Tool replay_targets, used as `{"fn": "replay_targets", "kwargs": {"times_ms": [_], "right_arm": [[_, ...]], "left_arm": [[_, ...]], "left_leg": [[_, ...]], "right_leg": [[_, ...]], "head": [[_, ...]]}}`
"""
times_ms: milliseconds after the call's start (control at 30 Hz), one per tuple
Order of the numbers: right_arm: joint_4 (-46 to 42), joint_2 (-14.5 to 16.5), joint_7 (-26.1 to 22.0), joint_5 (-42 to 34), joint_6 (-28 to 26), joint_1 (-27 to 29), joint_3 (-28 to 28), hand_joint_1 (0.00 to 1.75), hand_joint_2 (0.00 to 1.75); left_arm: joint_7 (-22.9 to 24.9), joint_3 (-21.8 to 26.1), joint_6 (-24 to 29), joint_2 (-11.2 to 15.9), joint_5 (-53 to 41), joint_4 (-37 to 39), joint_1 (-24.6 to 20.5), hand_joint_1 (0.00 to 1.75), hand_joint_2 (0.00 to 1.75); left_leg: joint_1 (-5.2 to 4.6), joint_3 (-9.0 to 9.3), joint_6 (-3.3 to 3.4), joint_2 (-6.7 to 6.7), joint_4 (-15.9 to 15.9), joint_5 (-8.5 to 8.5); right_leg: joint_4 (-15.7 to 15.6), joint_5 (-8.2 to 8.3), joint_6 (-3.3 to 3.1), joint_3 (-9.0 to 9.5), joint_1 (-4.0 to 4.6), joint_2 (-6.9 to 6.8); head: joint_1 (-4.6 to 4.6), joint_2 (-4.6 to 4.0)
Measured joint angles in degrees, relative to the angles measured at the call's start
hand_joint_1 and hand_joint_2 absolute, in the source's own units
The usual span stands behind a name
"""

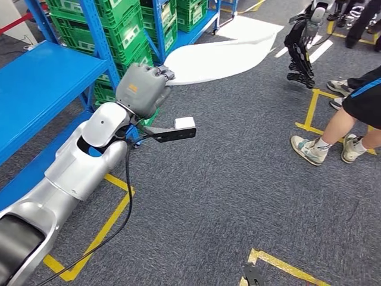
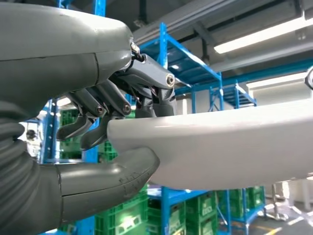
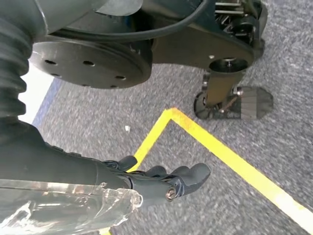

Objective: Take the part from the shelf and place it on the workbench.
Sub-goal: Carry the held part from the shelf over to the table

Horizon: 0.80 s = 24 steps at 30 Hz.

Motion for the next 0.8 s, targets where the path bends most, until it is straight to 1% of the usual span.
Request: {"fn": "replay_targets", "kwargs": {"times_ms": [33,67,100,133,167,200,233,267,300,333,367,400,433,467,500,567,600,633,667,700,733,767,800], "right_arm": [[0.0,0.0,0.0,0.0,0.0,0.1,0.0,0.00,1.75],[0.0,0.0,0.0,0.0,0.0,0.3,0.0,0.00,1.75],[0.0,0.0,0.0,0.0,0.0,0.5,0.0,0.00,1.75],[0.0,0.0,0.0,0.0,0.0,0.6,0.0,0.00,1.75],[0.0,0.0,0.0,0.0,0.0,0.5,0.0,0.00,1.75],[0.0,0.0,0.0,0.0,0.0,0.4,0.0,0.00,1.75],[0.0,0.0,0.0,0.0,0.0,0.3,0.0,0.00,1.75],[0.0,0.0,0.0,0.0,0.0,0.2,0.0,0.00,1.75],[0.0,0.0,0.0,0.0,0.0,0.2,0.0,0.00,1.75],[0.0,0.0,0.0,0.0,0.0,0.3,0.0,0.00,1.75],[0.0,0.0,0.0,0.0,0.0,0.3,0.0,0.00,1.75],[0.0,0.0,0.0,0.0,0.0,0.3,0.0,0.00,1.75],[0.0,0.0,0.0,0.0,0.0,0.2,0.0,0.00,1.75],[0.0,0.0,0.0,0.0,0.0,0.1,0.0,0.00,1.75],[0.0,0.1,0.0,0.0,0.0,0.1,0.0,0.00,1.75],[0.0,0.1,0.0,0.0,0.0,0.1,0.0,0.00,1.75],[0.0,0.1,0.0,0.0,0.0,0.1,0.0,0.00,1.75],[0.0,0.0,0.0,0.0,0.0,0.2,0.0,0.00,1.75],[0.0,0.0,0.0,0.0,0.0,0.2,0.0,0.00,1.75],[0.0,0.0,0.0,0.0,0.0,0.1,0.0,0.00,1.75],[0.0,0.1,0.0,0.1,0.0,0.1,0.0,0.00,1.75],[0.0,0.1,0.0,0.1,0.0,0.0,0.0,0.00,1.75],[0.0,0.1,0.0,0.2,0.0,0.1,0.0,0.00,1.75]], "left_arm": [[0.0,0.0,0.0,0.0,0.0,0.0,0.0,1.75,1.75],[0.0,0.0,0.0,-0.1,0.0,0.0,0.0,1.75,1.75],[0.0,0.0,0.0,-0.2,0.0,0.0,0.0,1.75,1.75],[0.0,0.0,0.0,-0.3,0.0,0.0,0.0,1.75,1.75],[0.0,0.0,0.0,-0.4,0.0,0.0,-0.1,1.75,1.75],[0.0,0.0,0.0,-0.4,0.0,0.0,-0.1,1.75,1.75],[0.0,0.0,0.0,-0.3,0.0,0.0,-0.1,1.75,1.75],[0.0,0.0,0.0,-0.2,0.0,0.0,0.0,1.75,1.75],[0.0,0.0,0.0,-0.1,0.0,0.0,0.1,1.75,1.75],[0.0,0.0,0.0,-0.1,0.0,0.0,0.1,1.75,1.75],[0.0,0.0,0.0,-0.2,0.0,0.0,0.1,1.75,1.75],[0.0,0.0,0.0,-0.2,0.0,0.0,0.1,1.75,1.75],[0.0,0.0,0.0,-0.2,0.0,0.0,0.0,1.75,1.75],[0.0,0.0,0.0,-0.2,0.0,0.0,-0.1,1.75,1.75],[0.0,0.0,0.0,-0.2,0.0,0.0,-0.2,1.75,1.75],[0.0,0.1,0.0,-0.2,0.0,0.0,-0.3,1.75,1.75],[0.0,0.1,0.0,-0.2,0.0,0.0,-0.3,1.75,1.75],[0.0,0.1,0.0,-0.2,0.0,0.0,-0.3,1.75,1.75],[0.0,0.1,0.0,-0.1,0.0,0.0,-0.3,1.75,1.75],[0.0,0.1,-0.1,0.0,0.0,0.0,-0.2,1.75,1.75],[0.0,0.1,-0.1,0.1,0.0,0.0,-0.1,1.75,1.75],[0.0,0.1,-0.2,0.2,0.0,0.0,0.0,1.75,1.75],[0.0,0.1,-0.3,0.2,0.0,0.0,0.2,1.75,1.75]], "left_leg": [[-0.09,0.12,0.32,0.32,-0.4,-0.11],[-0.15,0.11,0.72,1.01,-0.3,0.04],[-0.16,0.15,1.15,1.66,-0.4,0.17],[-0.13,0.19,1.52,2.35,-0.5,0.31],[-0.14,0.23,1.80,3.07,-0.6,0.37],[-0.29,0.26,1.99,3.81,-0.6,0.34],[-0.42,0.29,2.12,4.67,-0.6,0.28],[-0.52,0.32,2.19,5.55,-0.6,0.22],[-0.57,0.37,2.23,6.35,-0.6,0.14],[-0.60,0.46,2.20,7.11,-0.6,0.05],[-0.61,0.64,2.10,7.82,-0.6,-0.10],[-0.64,0.88,1.93,8.49,-0.6,-0.30],[-0.79,1.09,1.68,9.13,-0.5,-0.53],[-0.94,1.26,1.44,9.68,-0.5,-0.71],[-1.09,1.39,1.21,10.21,-0.6,-0.82],[-1.13,1.62,0.68,11.22,-0.9,-0.93],[-1.00,1.65,0.38,10.81,-0.7,-1.24],[-0.87,1.28,0.12,9.70,0.2,-2.04],[-0.76,0.32,-0.07,8.16,2.3,-3.38],[-0.69,-1.29,-0.15,6.51,5.5,-5.11],[-0.69,-3.36,-0.20,5.58,9.6,-6.86],[-0.69,-5.31,-0.26,5.21,13.1,-8.07],[-0.68,-6.64,-0.29,5.09,15.2,-8.28]], "right_leg": [[-0.1,0.21,0.40,-0.25,-0.11,0.65],[-0.3,0.38,0.77,-0.50,-0.25,0.90],[0.0,0.21,1.10,-0.82,-0.18,0.05],[1.1,-0.52,1.37,-1.49,-0.04,-1.58],[3.7,-1.96,1.56,-2.75,0.10,-3.74],[7.5,-3.86,1.75,-4.44,0.22,-5.80],[11.7,-5.72,1.87,-6.38,0.17,-6.90],[15.1,-6.97,1.95,-7.93,0.12,-7.40],[16.6,-7.21,1.96,-8.49,0.10,-7.56],[15.6,-6.38,1.92,-7.77,0.12,-7.67],[12.4,-4.76,1.80,-5.83,0.16,-8.09],[8.0,-3.20,1.67,-3.31,0.30,-9.20],[4.2,-2.00,1.40,-1.02,0.52,-10.21],[1.5,-1.35,1.10,0.53,0.75,-10.93],[0.3,-1.26,0.81,1.16,0.96,-11.18],[0.1,-1.13,0.07,1.09,1.13,-9.81],[0.0,-1.00,-0.30,1.09,1.06,-9.14],[-0.2,-0.85,-0.68,1.13,0.93,-8.50],[-0.4,-0.70,-1.01,1.21,0.77,-7.87],[-0.5,-0.64,-1.22,1.20,0.66,-7.24],[-0.5,-0.62,-1.36,1.17,0.62,-6.57],[-0.5,-0.62,-1.44,1.15,0.61,-5.82],[-0.5,-0.61,-1.47,1.13,0.58,-5.00]], "head": [[-0.02,0.00],[-0.07,0.00],[-0.01,0.00],[0.22,0.00],[0.40,0.00],[0.61,0.00],[0.69,0.00],[0.67,0.00],[0.69,0.00],[0.69,0.00],[0.69,0.00],[0.70,0.00],[0.67,0.00],[0.64,0.00],[0.60,0.00],[0.58,0.00],[0.55,0.00],[0.51,0.00],[0.39,0.00],[0.27,0.00],[0.19,0.00],[0.11,0.00],[0.10,0.00]]}}
